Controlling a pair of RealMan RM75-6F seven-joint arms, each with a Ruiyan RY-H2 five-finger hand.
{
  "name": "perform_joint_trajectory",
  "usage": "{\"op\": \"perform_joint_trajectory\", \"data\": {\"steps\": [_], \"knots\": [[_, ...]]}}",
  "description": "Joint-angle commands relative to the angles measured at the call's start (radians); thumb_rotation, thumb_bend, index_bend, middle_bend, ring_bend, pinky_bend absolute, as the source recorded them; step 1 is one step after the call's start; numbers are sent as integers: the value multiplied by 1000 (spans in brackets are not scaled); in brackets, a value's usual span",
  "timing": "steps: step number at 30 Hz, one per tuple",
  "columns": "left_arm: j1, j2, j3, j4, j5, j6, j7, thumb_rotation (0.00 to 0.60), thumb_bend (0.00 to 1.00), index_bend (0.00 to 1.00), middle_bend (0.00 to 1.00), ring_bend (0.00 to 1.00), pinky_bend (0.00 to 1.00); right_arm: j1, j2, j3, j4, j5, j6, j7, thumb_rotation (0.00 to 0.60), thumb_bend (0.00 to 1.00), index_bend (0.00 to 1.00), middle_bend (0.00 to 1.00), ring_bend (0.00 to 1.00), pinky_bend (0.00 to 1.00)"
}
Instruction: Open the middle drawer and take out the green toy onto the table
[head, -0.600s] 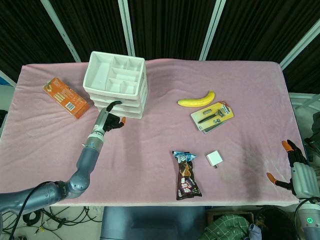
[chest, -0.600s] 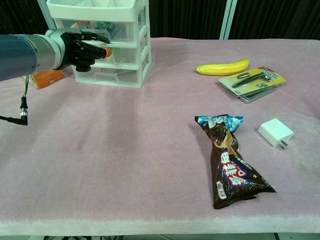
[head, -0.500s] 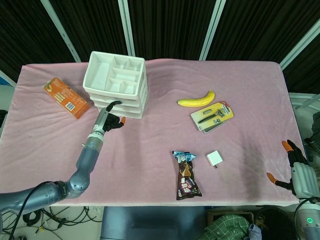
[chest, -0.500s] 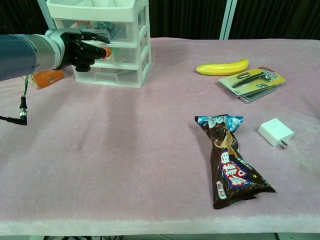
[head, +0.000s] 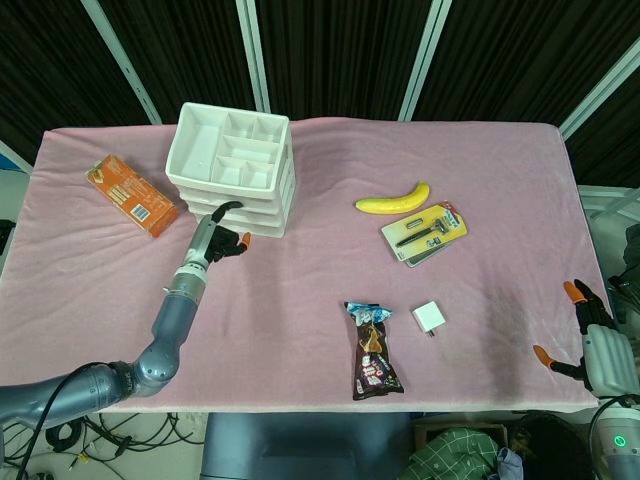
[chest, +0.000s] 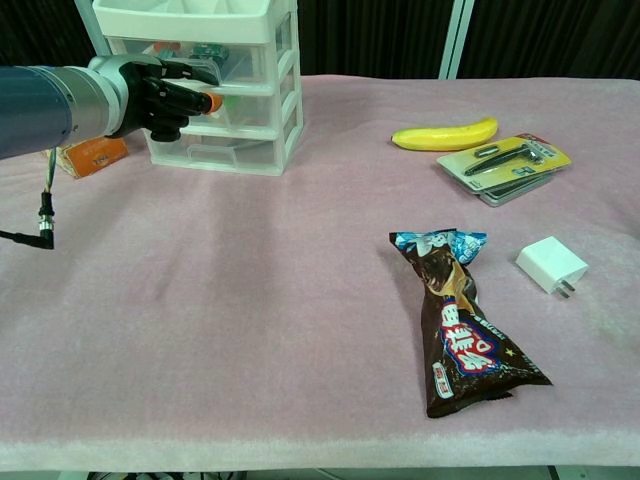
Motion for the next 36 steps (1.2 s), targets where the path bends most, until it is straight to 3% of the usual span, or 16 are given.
{"op": "perform_joint_trajectory", "data": {"steps": [1, 19, 28, 36], "knots": [[-1, 0, 2, 1, -3, 0, 1, 600, 454, 173, 973, 956, 919, 0, 0, -1, 0, -1, 0, 1, 600, 118, 29, 0, 0, 137], [-2, 3, 8, 2, -11, -3, -5, 600, 455, 175, 973, 956, 919, -2, -1, 0, -1, -1, 3, 3, 600, 117, 29, 0, 0, 136], [5, 13, 23, -10, -4, -7, -4, 600, 455, 258, 973, 957, 919, -2, 0, 0, -2, -1, 2, 3, 600, 117, 30, 0, 0, 137], [26, 33, 34, -33, 10, -9, -16, 600, 456, 272, 974, 956, 919, -2, 1, 1, -4, 4, 1, 6, 600, 118, 31, 0, 0, 136]]}}
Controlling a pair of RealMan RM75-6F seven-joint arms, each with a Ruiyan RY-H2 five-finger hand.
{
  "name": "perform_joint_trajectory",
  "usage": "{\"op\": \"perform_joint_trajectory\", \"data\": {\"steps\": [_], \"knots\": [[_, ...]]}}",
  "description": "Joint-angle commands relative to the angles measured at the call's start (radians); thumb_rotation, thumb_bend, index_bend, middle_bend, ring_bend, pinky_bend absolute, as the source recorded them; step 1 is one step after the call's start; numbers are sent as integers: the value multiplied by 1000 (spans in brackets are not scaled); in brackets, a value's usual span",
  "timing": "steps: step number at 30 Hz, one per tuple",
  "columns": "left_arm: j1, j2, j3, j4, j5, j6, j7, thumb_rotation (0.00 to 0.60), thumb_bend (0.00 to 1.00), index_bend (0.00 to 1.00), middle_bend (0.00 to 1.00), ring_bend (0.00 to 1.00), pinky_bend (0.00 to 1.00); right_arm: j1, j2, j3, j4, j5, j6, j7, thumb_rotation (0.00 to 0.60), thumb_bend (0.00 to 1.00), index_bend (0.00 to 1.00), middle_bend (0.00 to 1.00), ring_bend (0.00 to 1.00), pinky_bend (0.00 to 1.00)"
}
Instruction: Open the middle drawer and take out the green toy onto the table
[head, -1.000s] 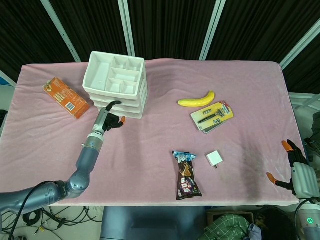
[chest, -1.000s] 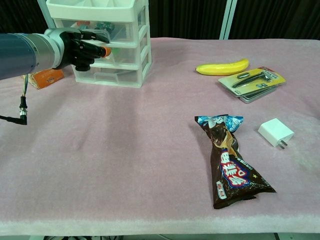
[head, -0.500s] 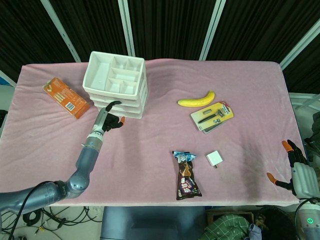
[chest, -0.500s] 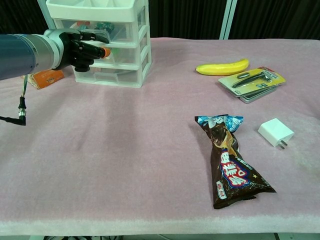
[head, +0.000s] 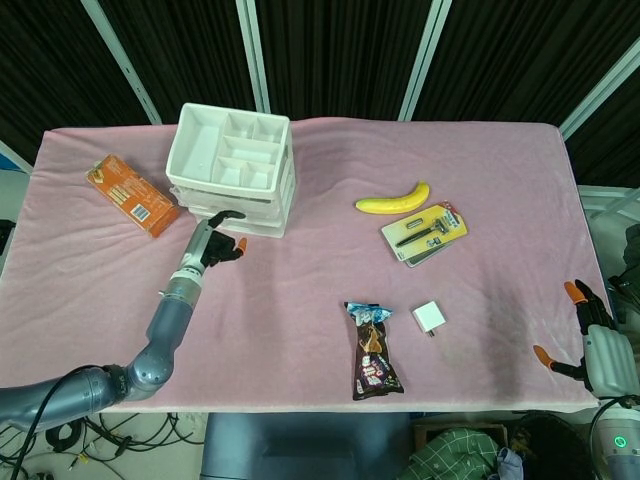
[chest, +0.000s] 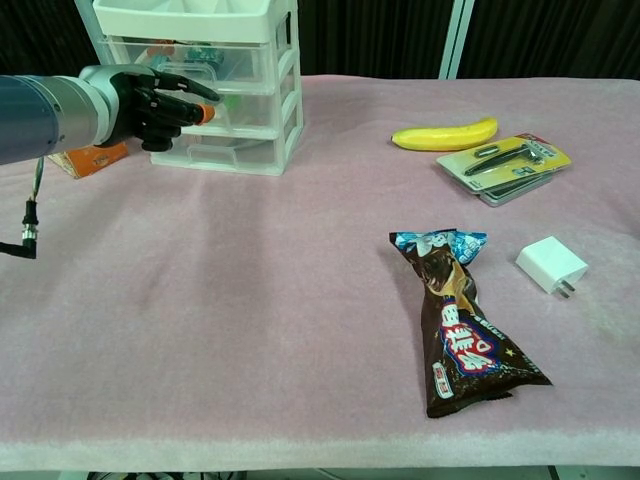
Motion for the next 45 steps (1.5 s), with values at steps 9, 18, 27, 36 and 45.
{"op": "perform_joint_trajectory", "data": {"steps": [9, 18, 27, 36, 45], "knots": [[40, 43, 13, -56, 37, -5, -31, 600, 456, 275, 973, 956, 919, -1, 0, -1, -6, -2, 3, -2, 600, 117, 32, 0, 0, 137], [102, 117, 99, -153, 255, 93, 32, 600, 456, 264, 974, 956, 919, -1, 1, 0, -7, -1, 1, 1, 600, 118, 32, 0, 0, 136], [96, 171, 174, -162, 525, 263, 253, 600, 453, 226, 987, 964, 919, -1, 0, -2, -9, -5, 0, 0, 600, 118, 31, 0, 0, 137], [25, 172, 152, -145, 436, 274, 494, 600, 452, 202, 994, 970, 933, -2, 2, 0, -10, -1, 0, 6, 600, 118, 32, 0, 0, 136], [-12, 139, 161, -106, 345, 272, 606, 600, 452, 209, 999, 973, 936, -1, 2, 2, -10, 3, -2, 9, 600, 118, 32, 0, 0, 137]]}}
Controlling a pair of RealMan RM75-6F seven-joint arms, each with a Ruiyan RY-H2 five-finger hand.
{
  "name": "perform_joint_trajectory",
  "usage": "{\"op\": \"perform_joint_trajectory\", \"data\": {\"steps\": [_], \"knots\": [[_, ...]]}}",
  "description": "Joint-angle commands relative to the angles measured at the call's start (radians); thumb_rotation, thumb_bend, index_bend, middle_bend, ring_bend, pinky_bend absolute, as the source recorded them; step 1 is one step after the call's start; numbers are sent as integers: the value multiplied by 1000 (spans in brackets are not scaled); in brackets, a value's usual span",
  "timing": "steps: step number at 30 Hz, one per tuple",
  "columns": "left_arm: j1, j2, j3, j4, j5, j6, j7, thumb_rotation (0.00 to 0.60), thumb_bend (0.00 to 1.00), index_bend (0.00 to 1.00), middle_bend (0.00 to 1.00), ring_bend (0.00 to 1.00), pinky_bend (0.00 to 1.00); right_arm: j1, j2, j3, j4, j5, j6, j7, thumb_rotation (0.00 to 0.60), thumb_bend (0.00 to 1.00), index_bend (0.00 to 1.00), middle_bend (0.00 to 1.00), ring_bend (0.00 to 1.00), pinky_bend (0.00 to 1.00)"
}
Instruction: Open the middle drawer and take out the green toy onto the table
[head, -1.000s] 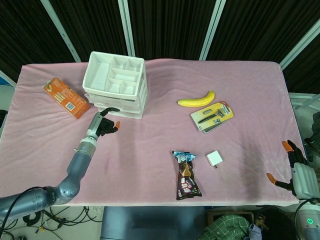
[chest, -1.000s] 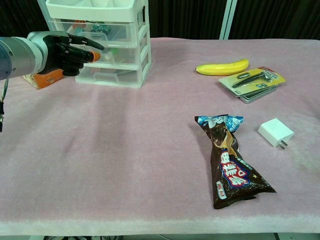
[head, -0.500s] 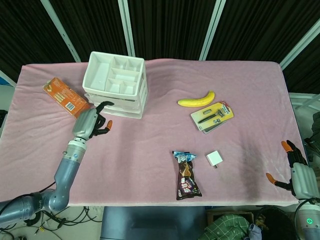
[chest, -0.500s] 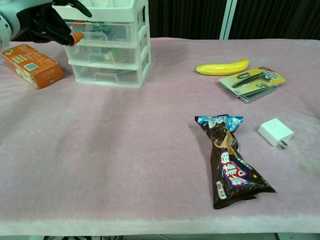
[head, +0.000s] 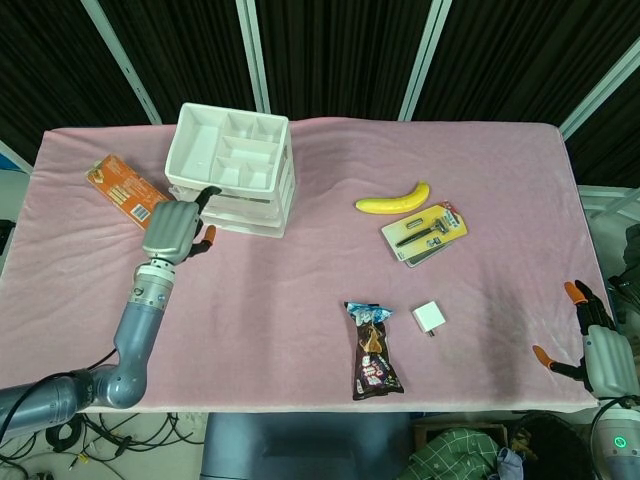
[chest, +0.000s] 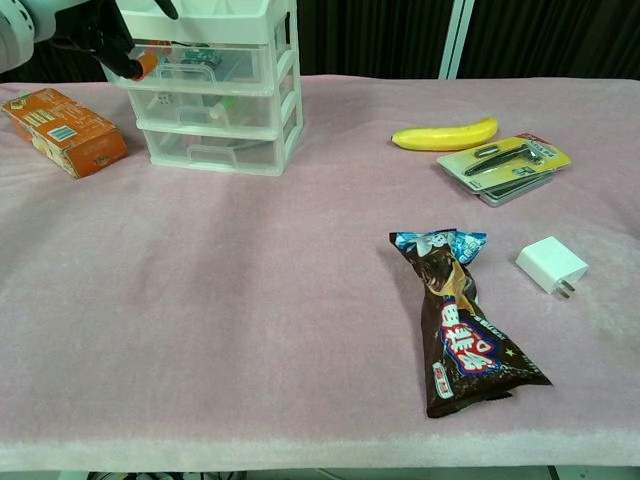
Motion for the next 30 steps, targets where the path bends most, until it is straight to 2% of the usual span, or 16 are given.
{"op": "perform_joint_trajectory", "data": {"steps": [1, 23, 26, 30], "knots": [[-6, -10, 6, 11, -12, 2, 12, 600, 452, 209, 999, 973, 936, 0, 0, 0, 0, 0, -1, 1, 600, 118, 32, 0, 0, 137], [-20, -47, 28, 93, -72, -22, 44, 600, 452, 210, 999, 973, 936, 1, -1, 1, 2, 3, -3, 0, 600, 118, 32, 0, 0, 137], [-23, -46, 30, 91, -86, -24, 58, 600, 452, 274, 1000, 976, 938, 2, 0, 1, 3, 4, -5, 1, 600, 118, 32, 0, 0, 136], [-25, -44, 23, 86, -98, -25, 57, 600, 452, 414, 1000, 984, 950, 2, 0, 1, 3, 3, -4, 2, 600, 118, 32, 0, 0, 137]]}}
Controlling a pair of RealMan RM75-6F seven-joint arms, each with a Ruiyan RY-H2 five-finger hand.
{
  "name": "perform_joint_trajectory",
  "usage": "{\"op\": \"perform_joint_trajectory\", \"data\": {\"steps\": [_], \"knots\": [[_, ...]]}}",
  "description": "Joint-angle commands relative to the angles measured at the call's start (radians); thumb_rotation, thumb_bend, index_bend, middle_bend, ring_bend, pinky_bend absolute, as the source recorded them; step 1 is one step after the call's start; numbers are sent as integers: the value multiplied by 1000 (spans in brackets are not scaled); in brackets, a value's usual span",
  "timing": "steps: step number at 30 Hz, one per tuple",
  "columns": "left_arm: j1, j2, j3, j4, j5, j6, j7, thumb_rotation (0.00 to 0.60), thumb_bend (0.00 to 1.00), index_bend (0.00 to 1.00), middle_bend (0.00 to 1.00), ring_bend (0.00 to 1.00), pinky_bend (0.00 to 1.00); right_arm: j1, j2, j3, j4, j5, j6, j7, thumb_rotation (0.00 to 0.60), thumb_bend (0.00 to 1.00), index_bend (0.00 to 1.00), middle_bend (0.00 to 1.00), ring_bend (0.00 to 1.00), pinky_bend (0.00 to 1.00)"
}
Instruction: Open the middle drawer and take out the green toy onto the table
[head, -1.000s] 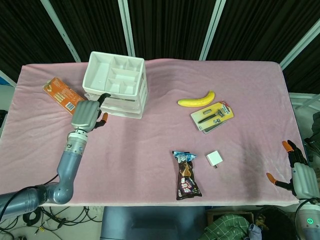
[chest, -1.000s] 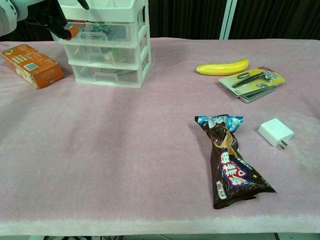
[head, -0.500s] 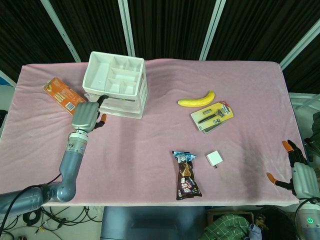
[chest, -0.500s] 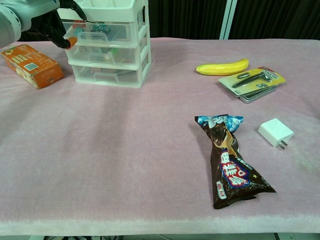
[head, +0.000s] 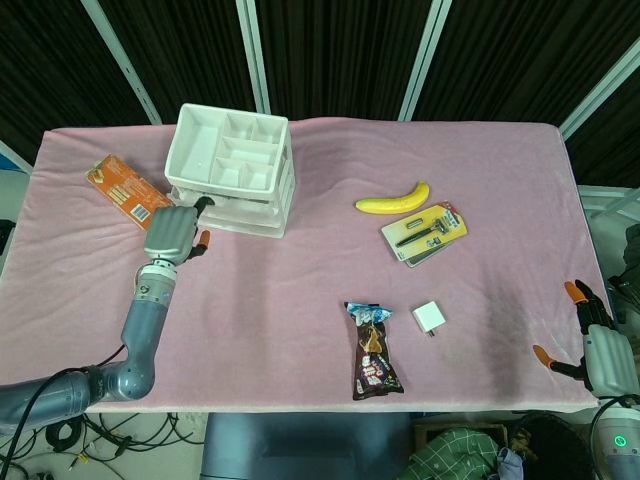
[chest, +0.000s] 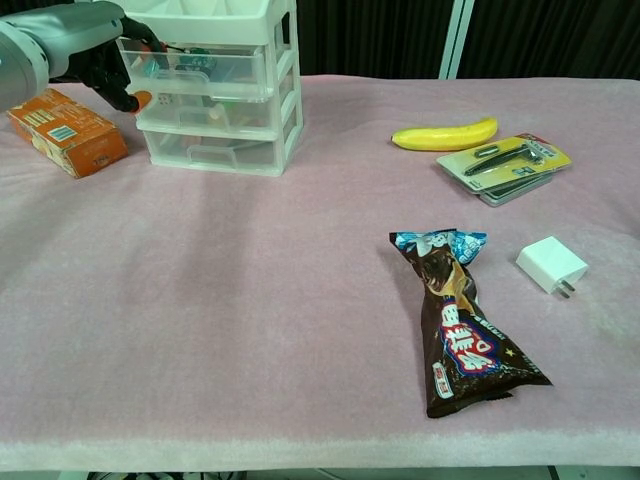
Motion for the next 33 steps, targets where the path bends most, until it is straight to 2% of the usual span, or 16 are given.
{"op": "perform_joint_trajectory", "data": {"steps": [1, 12, 33], "knots": [[-1, 3, -5, -5, -3, 0, -5, 600, 452, 437, 1000, 984, 950, 0, 0, 0, 0, 0, 0, 0, 600, 118, 32, 0, 0, 136], [7, 39, -16, -49, -13, -5, -28, 600, 452, 468, 1000, 986, 951, -1, 0, 0, -1, -2, 3, 0, 600, 118, 32, 0, 0, 137], [64, 137, 32, -193, 22, 5, -67, 600, 452, 483, 1000, 985, 951, -3, -1, 3, -1, -2, 9, 3, 600, 118, 32, 0, 0, 136]]}}
